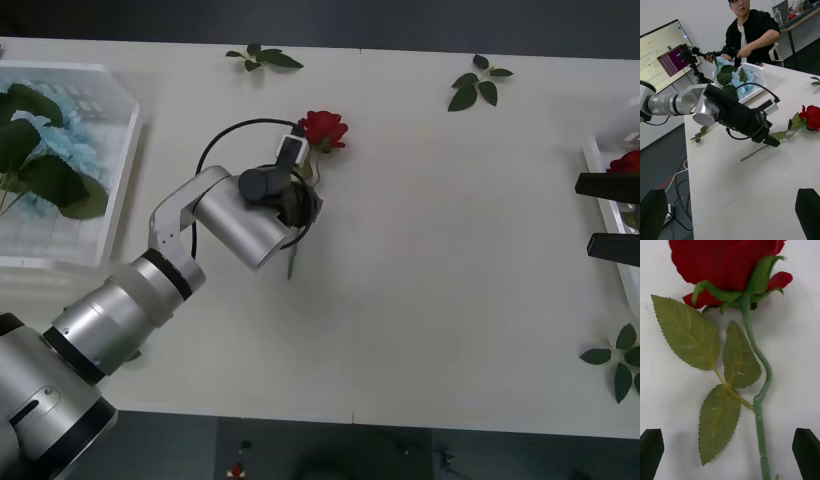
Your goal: Put the red flowers into the right box and the blue flowers into the left box
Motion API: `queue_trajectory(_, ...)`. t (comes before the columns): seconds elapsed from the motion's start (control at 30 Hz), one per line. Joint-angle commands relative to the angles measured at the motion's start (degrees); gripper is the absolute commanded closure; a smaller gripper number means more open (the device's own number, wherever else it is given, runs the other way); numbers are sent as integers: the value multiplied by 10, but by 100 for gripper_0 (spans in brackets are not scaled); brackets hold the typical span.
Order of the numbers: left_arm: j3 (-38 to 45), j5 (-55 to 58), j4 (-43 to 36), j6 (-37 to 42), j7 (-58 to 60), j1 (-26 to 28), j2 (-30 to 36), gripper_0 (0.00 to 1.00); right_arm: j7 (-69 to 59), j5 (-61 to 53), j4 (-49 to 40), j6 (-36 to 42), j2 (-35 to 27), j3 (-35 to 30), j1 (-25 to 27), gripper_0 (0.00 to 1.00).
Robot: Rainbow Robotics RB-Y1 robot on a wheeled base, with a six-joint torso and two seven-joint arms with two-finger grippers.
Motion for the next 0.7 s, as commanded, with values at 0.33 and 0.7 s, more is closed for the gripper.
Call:
queue_trajectory(0.33,-27,11,-10,-12,-34,-30,6,45,8,-5,-11,3,-3,-5,-2,0)
queue_trajectory(0.7,-27,9,15,-12,-57,-30,6,50,8,-5,-11,3,-3,-5,-2,0)
